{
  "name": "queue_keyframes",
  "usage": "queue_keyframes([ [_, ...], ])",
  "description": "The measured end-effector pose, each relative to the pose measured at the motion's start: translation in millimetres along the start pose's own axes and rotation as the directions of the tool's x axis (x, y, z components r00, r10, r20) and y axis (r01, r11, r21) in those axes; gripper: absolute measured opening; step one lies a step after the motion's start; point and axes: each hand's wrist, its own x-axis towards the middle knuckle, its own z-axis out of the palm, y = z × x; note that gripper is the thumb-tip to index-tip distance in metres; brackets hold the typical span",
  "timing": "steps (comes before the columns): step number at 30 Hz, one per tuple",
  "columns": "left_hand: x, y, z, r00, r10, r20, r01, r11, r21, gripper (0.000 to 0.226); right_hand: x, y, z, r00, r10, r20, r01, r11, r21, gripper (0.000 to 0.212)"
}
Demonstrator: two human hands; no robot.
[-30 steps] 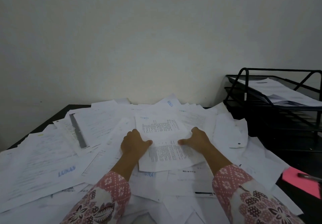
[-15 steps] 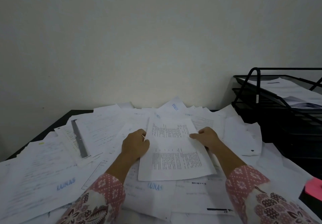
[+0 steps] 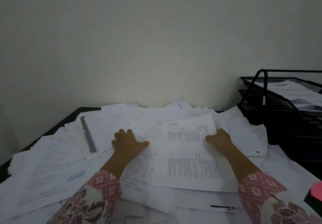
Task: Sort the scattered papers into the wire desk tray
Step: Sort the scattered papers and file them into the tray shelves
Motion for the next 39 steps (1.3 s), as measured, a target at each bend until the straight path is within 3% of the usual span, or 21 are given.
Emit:
queue_keyframes([
  [4, 2, 1, -5, 0.999, -0.030, 0.042, 0.035, 0.990, -0.139, 0.079, -6, -3, 8, 0.999, -0.048, -0.006, 0.048, 0.999, -0.010, 0.035],
  [8, 5, -1, -9, 0.999, 0.010, 0.037, 0.001, 0.960, -0.278, 0.056, -13, -11, 20, 0.999, -0.053, -0.007, 0.053, 0.999, 0.005, 0.031],
  [13, -2, 0, -8, 0.999, 0.047, -0.009, -0.046, 0.872, -0.488, 0.042, -26, -21, 40, 0.996, -0.093, 0.003, 0.093, 0.996, 0.016, 0.008],
  [15, -6, 1, -9, 0.998, 0.055, -0.008, -0.050, 0.838, -0.544, 0.044, -28, -24, 48, 0.993, -0.116, 0.010, 0.116, 0.993, 0.003, 0.016],
  [18, -11, 0, -11, 0.994, 0.103, 0.034, -0.062, 0.796, -0.602, 0.063, -35, -28, 56, 0.989, -0.144, 0.007, 0.145, 0.988, -0.055, 0.007],
  [20, -14, -1, -12, 0.990, 0.131, 0.049, -0.075, 0.793, -0.605, 0.070, -41, -32, 59, 0.988, -0.147, 0.034, 0.151, 0.978, -0.145, 0.029],
  [23, -16, -3, -11, 0.991, 0.131, 0.002, -0.103, 0.787, -0.608, 0.059, -50, -36, 59, 0.992, -0.105, 0.075, 0.122, 0.948, -0.294, 0.046],
  [27, -16, -4, -12, 0.996, 0.083, -0.021, -0.074, 0.699, -0.711, 0.042, -50, -37, 53, 0.994, -0.069, 0.090, 0.077, 0.993, -0.089, 0.058],
  [30, -16, -5, -15, 0.992, 0.109, 0.071, -0.016, 0.648, -0.761, 0.042, -48, -36, 48, 0.996, -0.051, 0.075, 0.054, 0.998, -0.037, 0.048],
  [32, -15, -7, -14, 0.978, 0.169, 0.120, -0.037, 0.711, -0.702, 0.053, -44, -34, 46, 0.994, -0.075, 0.073, 0.079, 0.996, -0.047, 0.034],
  [34, -13, -9, -12, 0.980, 0.174, 0.096, -0.078, 0.781, -0.620, 0.060, -37, -28, 42, 0.994, -0.096, 0.046, 0.098, 0.994, -0.054, 0.021],
  [39, -9, -17, -10, 0.995, 0.098, 0.031, -0.059, 0.793, -0.606, 0.057, -19, -1, 10, 0.966, 0.029, -0.258, -0.145, 0.883, -0.445, 0.057],
])
